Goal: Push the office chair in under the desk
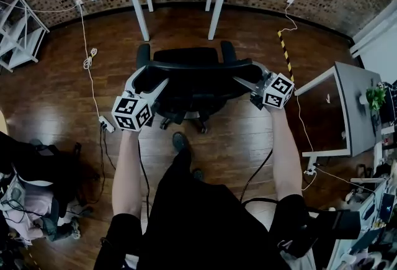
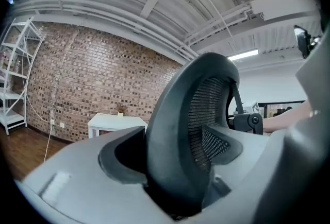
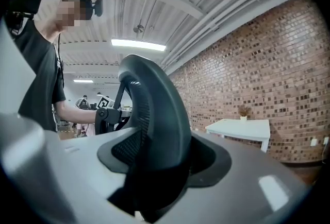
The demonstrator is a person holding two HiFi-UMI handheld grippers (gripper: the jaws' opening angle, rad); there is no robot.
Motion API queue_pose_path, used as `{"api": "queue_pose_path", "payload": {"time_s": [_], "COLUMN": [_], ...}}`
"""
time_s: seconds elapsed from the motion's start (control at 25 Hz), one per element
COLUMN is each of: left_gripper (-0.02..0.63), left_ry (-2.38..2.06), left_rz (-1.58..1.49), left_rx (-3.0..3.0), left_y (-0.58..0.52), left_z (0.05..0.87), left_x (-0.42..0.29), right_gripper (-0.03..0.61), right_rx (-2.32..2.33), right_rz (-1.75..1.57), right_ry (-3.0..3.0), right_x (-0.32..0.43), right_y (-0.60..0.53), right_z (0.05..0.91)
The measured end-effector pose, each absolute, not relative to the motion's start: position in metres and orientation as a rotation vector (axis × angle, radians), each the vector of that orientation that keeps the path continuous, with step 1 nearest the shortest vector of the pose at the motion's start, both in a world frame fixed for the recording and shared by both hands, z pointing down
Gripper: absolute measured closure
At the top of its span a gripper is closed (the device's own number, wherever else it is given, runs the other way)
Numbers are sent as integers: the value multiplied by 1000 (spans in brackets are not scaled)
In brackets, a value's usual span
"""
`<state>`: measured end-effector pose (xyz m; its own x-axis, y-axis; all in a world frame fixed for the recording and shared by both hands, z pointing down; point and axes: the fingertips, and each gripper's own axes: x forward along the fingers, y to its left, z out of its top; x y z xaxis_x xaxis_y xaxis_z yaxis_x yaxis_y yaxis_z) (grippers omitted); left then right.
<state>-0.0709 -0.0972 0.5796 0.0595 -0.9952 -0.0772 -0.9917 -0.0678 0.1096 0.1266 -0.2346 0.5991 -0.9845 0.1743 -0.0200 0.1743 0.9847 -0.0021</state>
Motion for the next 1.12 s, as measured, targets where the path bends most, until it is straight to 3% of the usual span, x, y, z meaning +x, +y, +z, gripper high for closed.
{"api": "queue_pose_path", "payload": {"time_s": [0.48,0.76,1.12], "left_gripper": [179,173,172], "left_ry": [-2320,-2314,-2318], "left_rz": [-203,-193,-168], "left_rx": [2176,2152,2109], "left_y": [-135,-218,-320], "left_z": [571,555,541], "left_x": [-133,-204,-246], "right_gripper": [314,307,310], "right_rx": [372,352,348], "right_rz": [19,-3,-18], "right_ry": [3101,3091,3076], "right_x": [57,-16,-60], "right_y": [-303,-392,-486], "right_z": [603,585,562]}}
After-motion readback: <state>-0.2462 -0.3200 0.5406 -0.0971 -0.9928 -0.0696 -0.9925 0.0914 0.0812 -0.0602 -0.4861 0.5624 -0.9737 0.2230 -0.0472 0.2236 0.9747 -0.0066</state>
